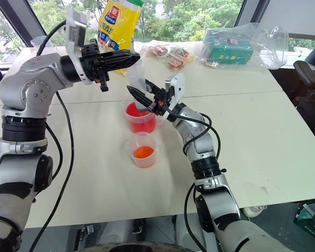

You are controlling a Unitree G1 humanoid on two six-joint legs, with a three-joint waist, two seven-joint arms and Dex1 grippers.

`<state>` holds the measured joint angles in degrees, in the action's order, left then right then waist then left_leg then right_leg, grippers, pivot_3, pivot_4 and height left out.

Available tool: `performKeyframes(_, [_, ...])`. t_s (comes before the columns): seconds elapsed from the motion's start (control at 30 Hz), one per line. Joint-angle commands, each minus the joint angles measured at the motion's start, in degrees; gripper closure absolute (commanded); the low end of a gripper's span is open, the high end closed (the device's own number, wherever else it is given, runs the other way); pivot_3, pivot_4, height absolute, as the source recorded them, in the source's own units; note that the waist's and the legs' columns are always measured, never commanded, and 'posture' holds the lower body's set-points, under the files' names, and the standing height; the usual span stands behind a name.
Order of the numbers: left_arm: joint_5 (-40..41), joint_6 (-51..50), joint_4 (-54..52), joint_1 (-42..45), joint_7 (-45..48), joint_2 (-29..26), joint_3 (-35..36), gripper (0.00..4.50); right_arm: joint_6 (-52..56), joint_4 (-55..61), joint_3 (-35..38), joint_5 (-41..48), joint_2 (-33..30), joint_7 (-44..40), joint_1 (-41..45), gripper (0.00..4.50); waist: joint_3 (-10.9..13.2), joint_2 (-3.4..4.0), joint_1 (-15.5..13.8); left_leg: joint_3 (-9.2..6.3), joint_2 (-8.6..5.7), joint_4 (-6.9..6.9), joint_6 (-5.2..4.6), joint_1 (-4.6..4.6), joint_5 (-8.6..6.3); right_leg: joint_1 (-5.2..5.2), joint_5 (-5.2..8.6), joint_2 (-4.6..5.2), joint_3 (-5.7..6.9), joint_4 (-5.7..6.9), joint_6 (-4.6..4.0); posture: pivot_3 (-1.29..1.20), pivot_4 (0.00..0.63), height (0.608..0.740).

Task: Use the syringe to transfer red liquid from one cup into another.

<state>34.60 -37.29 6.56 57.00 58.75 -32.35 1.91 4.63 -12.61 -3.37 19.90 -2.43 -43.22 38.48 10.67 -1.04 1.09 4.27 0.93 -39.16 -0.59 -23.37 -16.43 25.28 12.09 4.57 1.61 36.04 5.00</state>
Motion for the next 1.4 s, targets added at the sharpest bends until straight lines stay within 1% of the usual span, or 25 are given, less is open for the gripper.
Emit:
performKeyframes(0.03, [1.09, -0.05, -3.67, -0.26, -1.08, -1.73, 3.44, 3.81, 1.11, 3.95, -1.24, 1.17, 0.01, -1.27, 1.46, 3.09, 0.0, 0.0, 0.08, 0.0, 0.0, 0.0, 0.0, 0.0, 0.0, 0.0, 0.0, 0.0, 0.0, 0.0, 0.0, 0.0, 0.15, 0.74])
performKeyframes(0.07, [1.51, -0.88, -4.29, -1.3, -0.84, -2.2, 3.4, 3.5, 1.63, 4.6, -0.85, 1.55, -0.18, -1.09, 1.93, 3.09, 0.0, 0.0, 0.15, 0.0, 0.0, 0.0, 0.0, 0.0, 0.0, 0.01, 0.0, 0.0, 0.0, 0.0, 0.0, 0.0, 0.15, 0.74])
performKeyframes(0.2, [1.22, -1.92, -6.69, -5.26, -0.03, -5.3, 3.3, 1.54, 4.37, 7.12, 0.57, 3.48, -1.25, -0.58, 3.69, 3.09, 0.0, 0.0, 0.06, -0.01, 0.02, 0.0, 0.0, 0.0, 0.0, 0.01, 0.0, 0.0, 0.0, 0.01, 0.0, 0.0, 0.15, 0.74])
performKeyframes(0.27, [1.59, -2.1, -7.99, -6.92, 0.59, -7.13, 4.05, 0.49, 5.52, 7.73, 1.05, 4.19, -1.63, -0.48, 4.05, 3.09, 0.01, 0.01, 0.04, -0.01, 0.02, 0.0, 0.0, 0.0, 0.0, 0.01, 0.0, 0.0, 0.0, 0.01, 0.0, 0.0, 0.15, 0.74])
performKeyframes(0.3, [1.87, -2.17, -8.56, -7.66, 0.73, -7.99, 4.59, 0.11, 5.9, 7.85, 1.24, 4.4, -1.8, -0.47, 4.18, 3.09, 0.01, 0.01, 0.04, 0.0, 0.01, 0.0, 0.0, 0.0, 0.0, 0.01, 0.0, 0.01, -0.01, 0.01, 0.0, 0.0, 0.15, 0.74])
performKeyframes(0.33, [2.21, -2.39, -9.02, -8.26, 0.8, -8.77, 5.11, 0.05, 6.14, 7.92, 1.38, 4.54, -1.97, -0.5, 4.26, 3.09, 0.01, 0.01, 0.05, -0.01, 0.01, 0.0, 0.0, 0.0, 0.0, 0.02, 0.0, 0.01, 0.0, 0.01, 0.0, 0.0, 0.15, 0.74])
performKeyframes(0.47, [3.13, -3.38, -10.76, -11.43, 1.64, -12.32, 7.34, 0.05, 6.64, 8.16, 1.92, 5.18, -2.55, -0.36, 4.84, 3.09, 0.01, 0.01, 0.05, -0.01, 0.02, 0.0, 0.0, -0.01, 0.0, 0.02, 0.0, 0.0, 0.0, -0.01, 0.0, 0.0, 0.15, 0.74])
performKeyframes(0.53, [3.31, -3.38, -10.82, -12.23, 1.15, -13.25, 8.26, 0.05, 7.2, 8.85, 2.22, 5.74, -2.78, -0.21, 5.25, 3.09, 0.01, 0.01, -0.02, -0.01, 0.02, 0.01, 0.0, -0.01, 0.0, 0.02, 0.0, 0.01, 0.0, -0.01, -0.01, 0.0, 0.15, 0.74])
performKeyframes(0.63, [4.01, -3.73, -10.43, -12.06, -0.18, -13.24, 9.7, 0.05, 9.61, 11.78, 2.78, 7.52, -3.52, -0.1, 5.64, 3.09, 0.01, 0.01, -0.26, -0.01, 0.01, 0.0, 0.0, -0.01, 0.0, 0.01, 0.0, 0.02, 0.01, -0.01, -0.01, 0.0, 0.15, 0.74])
performKeyframes(0.8, [4.57, -3.8, -9.84, -11.22, -1.34, -12.7, 10.09, 0.05, 19.07, 21.19, 4.17, 15.28, -6.54, 0.11, 5.13, 3.09, 0.01, 0.01, -0.22, -0.02, 0.01, 0.01, -0.01, -0.02, -0.01, 0.02, 0.01, 0.02, 0.01, -0.02, -0.01, 0.0, 0.15, 0.74])
performKeyframes(0.83, [4.58, -3.73, -9.76, -11.16, -1.32, -12.75, 9.97, 0.05, 22.08, 23.67, 4.56, 18.05, -7.66, 0.02, 4.68, 3.09, 0.01, 0.01, -0.21, -0.02, 0.01, 0.01, -0.01, -0.02, -0.01, 0.02, 0.0, 0.02, 0.01, -0.02, -0.01, 0.0, 0.15, 0.74])
performKeyframes(0.9, [4.78, -3.84, -9.39, -10.77, -1.12, -12.89, 9.85, 0.05, 27.93, 29.08, 4.98, 23.58, -10.2, -0.32, 2.61, 3.09, 0.01, 0.01, -0.3, -0.02, 0.01, 0.01, -0.01, -0.02, -0.01, 0.02, 0.0, 0.02, 0.01, -0.01, -0.01, 0.0, 0.15, 0.74])
performKeyframes(0.97, [5.06, -4.13, -9.06, -10.31, -0.8, -13.0, 9.76, 0.05, 31.33, 32.52, 4.8, 26.83, -11.88, -0.31, 0.18, 3.09, 0.0, 0.0, -0.3, -0.04, 0.01, 0.01, -0.01, -0.02, -0.01, 0.0, 0.01, 0.02, 0.03, -0.03, -0.01, 0.0, 0.15, 0.74])
performKeyframes(1.07, [5.93, -5.08, -9.01, -9.59, 0.15, -13.22, 9.45, 0.05, 32.02, 34.46, 3.37, 27.01, -13.0, -0.6, -4.17, 3.09, 0.0, -0.01, -0.29, -0.02, 0.01, 0.01, -0.02, -0.01, -0.01, -0.01, 0.01, 0.02, 0.03, -0.03, -0.01, 0.0, 0.15, 0.74])
performKeyframes(1.17, [7.18, -6.51, -9.66, -8.98, 1.21, -13.48, 9.2, 0.05, 30.64, 34.8, 1.5, 25.16, -13.56, -1.94, -8.13, 3.09, 0.0, -0.01, -0.22, 0.0, 0.01, 0.0, -0.02, -0.01, -0.01, 0.0, 0.01, 0.01, 0.02, -0.03, -0.01, 0.0, 0.15, 0.74])
performKeyframes(1.4, [10.44, -9.54, -11.21, -8.05, 3.0, -13.45, 9.22, 0.05, 26.52, 32.48, -0.63, 21.37, -13.87, -3.84, -11.0, 3.09, 0.0, -0.02, -0.25, -0.01, 0.01, 0.0, -0.02, -0.01, -0.01, 0.01, 0.01, 0.0, 0.02, -0.03, 0.0, 0.0, 0.15, 0.74])
